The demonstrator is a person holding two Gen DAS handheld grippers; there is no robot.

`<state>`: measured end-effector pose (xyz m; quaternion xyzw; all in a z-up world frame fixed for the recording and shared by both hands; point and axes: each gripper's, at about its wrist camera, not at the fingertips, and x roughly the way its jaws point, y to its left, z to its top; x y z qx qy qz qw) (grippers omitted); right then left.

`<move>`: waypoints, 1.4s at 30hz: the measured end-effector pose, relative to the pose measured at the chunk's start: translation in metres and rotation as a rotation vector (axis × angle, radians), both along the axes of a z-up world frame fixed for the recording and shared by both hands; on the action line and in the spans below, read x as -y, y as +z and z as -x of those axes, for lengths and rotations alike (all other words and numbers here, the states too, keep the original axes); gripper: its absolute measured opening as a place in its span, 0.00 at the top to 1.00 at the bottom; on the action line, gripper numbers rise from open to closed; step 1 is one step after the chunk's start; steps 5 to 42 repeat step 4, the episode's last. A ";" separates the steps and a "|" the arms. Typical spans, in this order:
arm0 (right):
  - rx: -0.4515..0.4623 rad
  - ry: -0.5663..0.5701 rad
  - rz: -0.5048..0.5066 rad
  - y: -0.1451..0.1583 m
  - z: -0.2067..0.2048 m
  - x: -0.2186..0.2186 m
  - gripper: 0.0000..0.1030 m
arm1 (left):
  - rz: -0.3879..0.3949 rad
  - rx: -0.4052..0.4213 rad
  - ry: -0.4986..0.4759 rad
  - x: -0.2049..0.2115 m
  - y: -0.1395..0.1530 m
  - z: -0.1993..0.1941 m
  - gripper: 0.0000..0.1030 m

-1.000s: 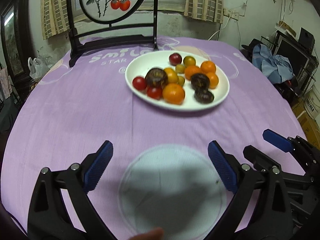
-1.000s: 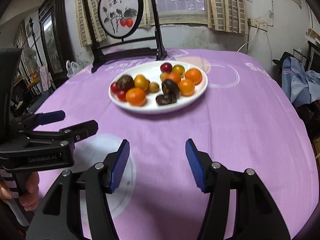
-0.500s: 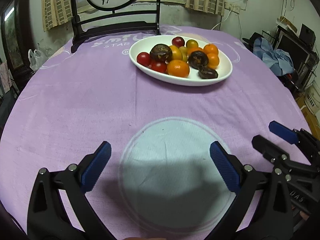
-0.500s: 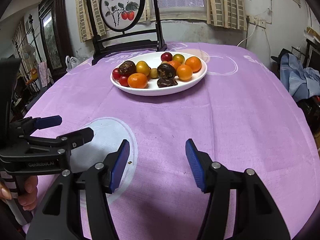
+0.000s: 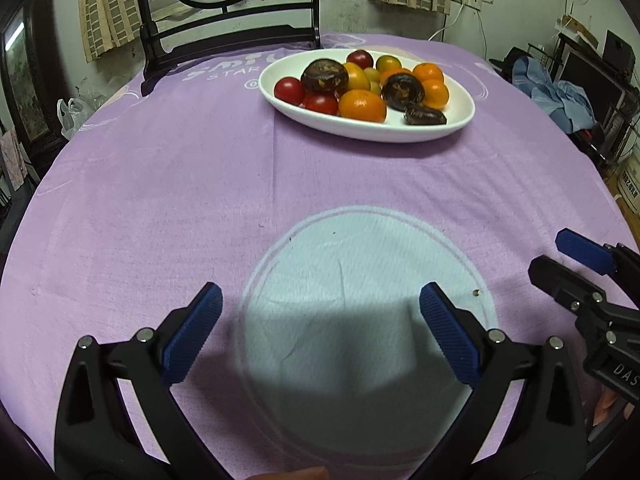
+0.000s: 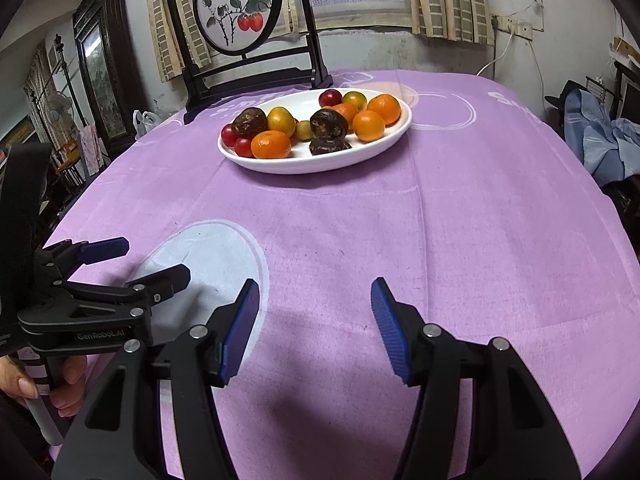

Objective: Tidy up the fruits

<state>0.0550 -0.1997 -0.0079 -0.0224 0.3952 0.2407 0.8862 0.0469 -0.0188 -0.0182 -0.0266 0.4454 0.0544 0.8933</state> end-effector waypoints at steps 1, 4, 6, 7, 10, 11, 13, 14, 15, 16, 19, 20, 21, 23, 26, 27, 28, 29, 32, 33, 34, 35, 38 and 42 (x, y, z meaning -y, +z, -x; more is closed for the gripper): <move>-0.001 -0.001 0.010 -0.001 0.000 -0.001 0.43 | 0.000 -0.002 0.000 0.000 0.000 0.000 0.02; -0.005 0.002 0.028 -0.003 0.000 -0.003 0.43 | -0.001 -0.006 0.013 -0.003 -0.002 0.000 0.02; -0.005 0.002 0.028 -0.003 0.000 -0.003 0.43 | -0.001 -0.006 0.013 -0.003 -0.002 0.000 0.02; -0.005 0.002 0.028 -0.003 0.000 -0.003 0.43 | -0.001 -0.006 0.013 -0.003 -0.002 0.000 0.02; -0.005 0.002 0.028 -0.003 0.000 -0.003 0.43 | -0.001 -0.006 0.013 -0.003 -0.002 0.000 0.02; -0.005 0.002 0.028 -0.003 0.000 -0.003 0.43 | -0.001 -0.006 0.013 -0.003 -0.002 0.000 0.02; -0.005 0.002 0.028 -0.003 0.000 -0.003 0.43 | -0.001 -0.006 0.013 -0.003 -0.002 0.000 0.02; -0.005 0.002 0.028 -0.003 0.000 -0.003 0.43 | -0.001 -0.006 0.013 -0.003 -0.002 0.000 0.02; -0.005 0.002 0.028 -0.003 0.000 -0.003 0.43 | -0.001 -0.006 0.013 -0.003 -0.002 0.000 0.02; -0.005 0.002 0.028 -0.003 0.000 -0.003 0.43 | -0.001 -0.006 0.013 -0.003 -0.002 0.000 0.02; -0.005 0.002 0.028 -0.003 0.000 -0.003 0.43 | -0.001 -0.006 0.013 -0.003 -0.002 0.000 0.02; -0.005 0.002 0.028 -0.003 0.000 -0.003 0.43 | -0.001 -0.006 0.013 -0.003 -0.002 0.000 0.02; -0.005 0.002 0.028 -0.003 0.000 -0.003 0.43 | -0.001 -0.006 0.013 -0.003 -0.002 0.000 0.02; -0.005 0.002 0.028 -0.003 0.000 -0.003 0.43 | -0.001 -0.006 0.013 -0.003 -0.002 0.000 0.02; -0.005 0.002 0.028 -0.003 0.000 -0.003 0.43 | -0.001 -0.006 0.013 -0.003 -0.002 0.000 0.02; -0.005 0.002 0.028 -0.003 0.000 -0.003 0.43 | -0.001 -0.006 0.013 -0.003 -0.002 0.000 0.02; -0.005 0.002 0.028 -0.003 0.000 -0.003 0.43 | -0.001 -0.006 0.013 -0.003 -0.002 0.000 0.02; -0.005 0.002 0.028 -0.003 0.000 -0.003 0.43 | -0.001 -0.006 0.013 -0.003 -0.002 0.000 0.02; -0.005 0.002 0.028 -0.003 0.000 -0.003 0.43 | -0.001 -0.006 0.013 -0.003 -0.002 0.000 0.02; -0.005 0.002 0.028 -0.003 0.000 -0.003 0.43 | -0.001 -0.006 0.013 -0.003 -0.002 0.000 0.02; -0.005 0.002 0.028 -0.003 0.000 -0.003 0.43 | -0.001 -0.006 0.013 -0.003 -0.002 0.000 0.02; -0.005 0.002 0.028 -0.003 0.000 -0.003 0.43 | -0.001 -0.006 0.013 -0.003 -0.002 0.000 0.02; -0.005 0.002 0.028 -0.003 0.000 -0.003 0.43 | -0.001 -0.006 0.013 -0.003 -0.002 0.000 0.02; -0.005 0.002 0.028 -0.003 0.000 -0.003 0.43 | -0.001 -0.006 0.013 -0.003 -0.002 0.000 0.02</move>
